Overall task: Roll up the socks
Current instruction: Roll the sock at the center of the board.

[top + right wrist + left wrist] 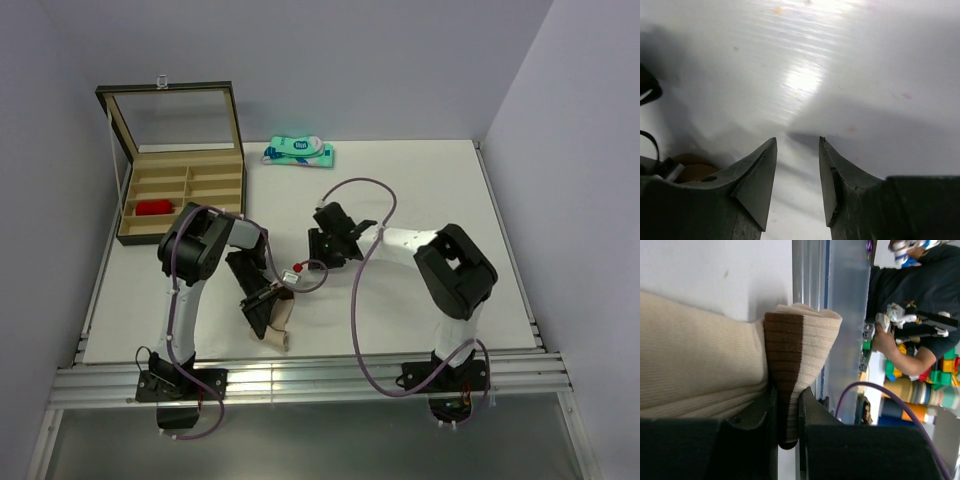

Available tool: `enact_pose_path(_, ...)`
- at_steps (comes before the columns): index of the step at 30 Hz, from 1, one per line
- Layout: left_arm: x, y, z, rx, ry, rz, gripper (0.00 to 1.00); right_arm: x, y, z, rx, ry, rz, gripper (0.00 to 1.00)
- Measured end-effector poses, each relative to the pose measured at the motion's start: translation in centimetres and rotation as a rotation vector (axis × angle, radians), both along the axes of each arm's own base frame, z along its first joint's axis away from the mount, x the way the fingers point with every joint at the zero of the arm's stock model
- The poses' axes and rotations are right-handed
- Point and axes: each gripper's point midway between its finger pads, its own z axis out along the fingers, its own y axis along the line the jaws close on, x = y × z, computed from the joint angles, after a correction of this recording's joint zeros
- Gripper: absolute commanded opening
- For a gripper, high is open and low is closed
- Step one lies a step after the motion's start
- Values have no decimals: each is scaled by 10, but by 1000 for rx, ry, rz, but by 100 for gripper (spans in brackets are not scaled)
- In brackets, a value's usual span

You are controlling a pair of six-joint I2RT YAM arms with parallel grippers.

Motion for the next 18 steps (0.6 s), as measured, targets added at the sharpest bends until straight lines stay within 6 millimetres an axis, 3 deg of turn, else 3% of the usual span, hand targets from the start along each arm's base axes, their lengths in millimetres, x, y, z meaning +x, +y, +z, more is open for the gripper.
enact_pose_path(3,-1,6,0,42,10,-27,0,-3,-19,8,-24,-46,-43,48)
enact_pose_path(8,-1,12,0,83,18,-59,0,-22,-31,55,1,-199,-50,50)
enact_pose_path(10,-1,15,0,97,19,-69,0,-36,-15,84,41,-289,2,50)
enact_pose_path(13,0,15,0,111,24,-66,0,-72,26,113,106,-372,134,49)
enact_pose_path(15,0,15,0,114,24,-67,0,-94,45,113,105,-392,211,49)
enact_pose_path(18,0,15,0,116,24,-67,0,-120,67,98,39,-421,297,49)
